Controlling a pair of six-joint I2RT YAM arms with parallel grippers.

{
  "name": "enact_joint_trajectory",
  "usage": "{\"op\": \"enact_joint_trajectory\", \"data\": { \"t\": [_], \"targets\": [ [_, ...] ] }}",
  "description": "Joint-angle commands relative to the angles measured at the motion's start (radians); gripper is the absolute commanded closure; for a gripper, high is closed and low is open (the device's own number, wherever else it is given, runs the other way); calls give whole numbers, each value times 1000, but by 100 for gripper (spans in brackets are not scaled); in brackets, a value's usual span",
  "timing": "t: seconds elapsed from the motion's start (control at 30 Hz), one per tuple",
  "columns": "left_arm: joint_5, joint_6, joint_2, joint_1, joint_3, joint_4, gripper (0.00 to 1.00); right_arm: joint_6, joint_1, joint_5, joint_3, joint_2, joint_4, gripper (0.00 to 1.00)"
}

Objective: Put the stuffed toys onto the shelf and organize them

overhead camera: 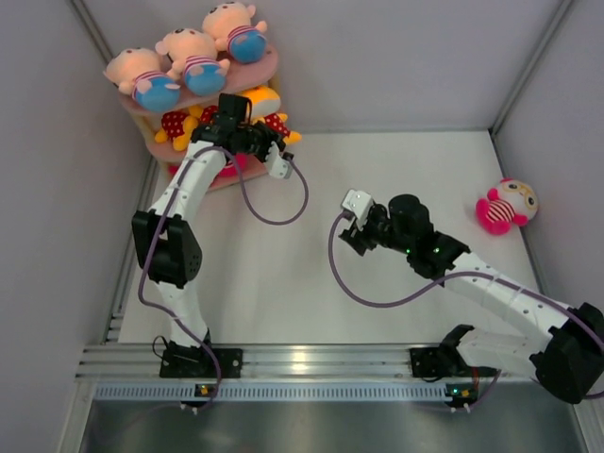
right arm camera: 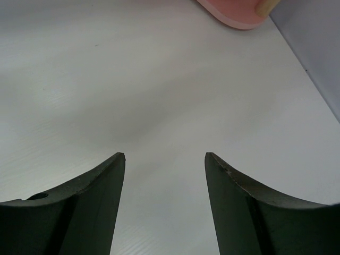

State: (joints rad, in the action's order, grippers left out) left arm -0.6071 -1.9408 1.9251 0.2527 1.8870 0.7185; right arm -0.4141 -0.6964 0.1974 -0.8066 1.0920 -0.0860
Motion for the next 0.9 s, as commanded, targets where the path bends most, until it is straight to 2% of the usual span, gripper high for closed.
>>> {"op": "enact_joint_trajectory", "data": {
  "t": [0.0, 0.1, 0.27, 0.37, 0.53, 0.7, 0.87],
  "targets": [
    [-95, 28, 31, -21, 81, -25, 100, 15, 28, 72, -60, 31, 77, 38],
    [-112, 54, 69, -32, 138, -25, 100, 17, 38, 99, -78, 71, 77, 38],
    [-123, 95, 121, -43, 187, -25, 100, 46, 57, 137, -109, 118, 172, 37],
    [-126, 126, 140, -52, 219, -25, 100, 128, 96, 209, -143, 161, 276, 36],
    [-137, 129, 155, -70, 235, -25, 100, 414, 201, 309, -216, 322, 538, 34],
    [-143, 132, 163, -75, 233, -25, 100, 740, 296, 338, -507, 625, 650, 34],
    [-149, 131, 170, -84, 236, -25, 100, 943, 310, 336, -780, 871, 811, 34]
  ]
}}
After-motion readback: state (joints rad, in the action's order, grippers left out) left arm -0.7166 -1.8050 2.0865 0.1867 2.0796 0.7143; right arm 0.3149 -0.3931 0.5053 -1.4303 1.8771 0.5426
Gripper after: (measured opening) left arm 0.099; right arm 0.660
